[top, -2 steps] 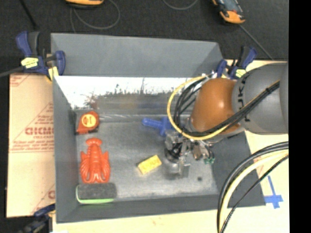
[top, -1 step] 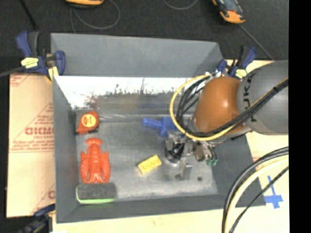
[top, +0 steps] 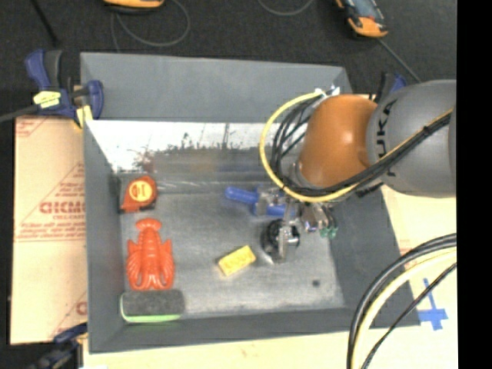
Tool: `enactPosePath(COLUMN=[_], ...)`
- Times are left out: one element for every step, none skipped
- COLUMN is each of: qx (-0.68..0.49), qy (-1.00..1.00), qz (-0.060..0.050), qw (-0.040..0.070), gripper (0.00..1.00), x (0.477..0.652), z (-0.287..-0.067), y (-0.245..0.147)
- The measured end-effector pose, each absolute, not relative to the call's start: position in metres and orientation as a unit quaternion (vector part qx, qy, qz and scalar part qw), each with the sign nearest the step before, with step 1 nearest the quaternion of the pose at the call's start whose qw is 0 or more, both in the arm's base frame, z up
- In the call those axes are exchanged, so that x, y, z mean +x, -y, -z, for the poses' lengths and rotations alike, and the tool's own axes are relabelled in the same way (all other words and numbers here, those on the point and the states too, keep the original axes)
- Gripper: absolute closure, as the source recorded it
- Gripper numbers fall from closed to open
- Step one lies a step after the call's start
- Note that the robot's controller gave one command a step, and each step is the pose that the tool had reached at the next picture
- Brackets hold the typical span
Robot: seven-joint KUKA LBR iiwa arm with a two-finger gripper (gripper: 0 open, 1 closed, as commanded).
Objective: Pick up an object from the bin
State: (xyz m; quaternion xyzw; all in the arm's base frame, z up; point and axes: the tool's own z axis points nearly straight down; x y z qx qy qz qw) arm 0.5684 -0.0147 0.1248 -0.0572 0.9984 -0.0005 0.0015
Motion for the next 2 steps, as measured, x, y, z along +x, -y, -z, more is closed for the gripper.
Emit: enactPosePath(qx=[-0.057, -0.097], qy=[-0.998, -0.995], qz=[0.000, 0.001], qw=[0.002, 0.003], gripper=[0.00, 0.00], x=[0.544, 0.542], z=[-0.138, -0.104], y=[0.015, -0.003])
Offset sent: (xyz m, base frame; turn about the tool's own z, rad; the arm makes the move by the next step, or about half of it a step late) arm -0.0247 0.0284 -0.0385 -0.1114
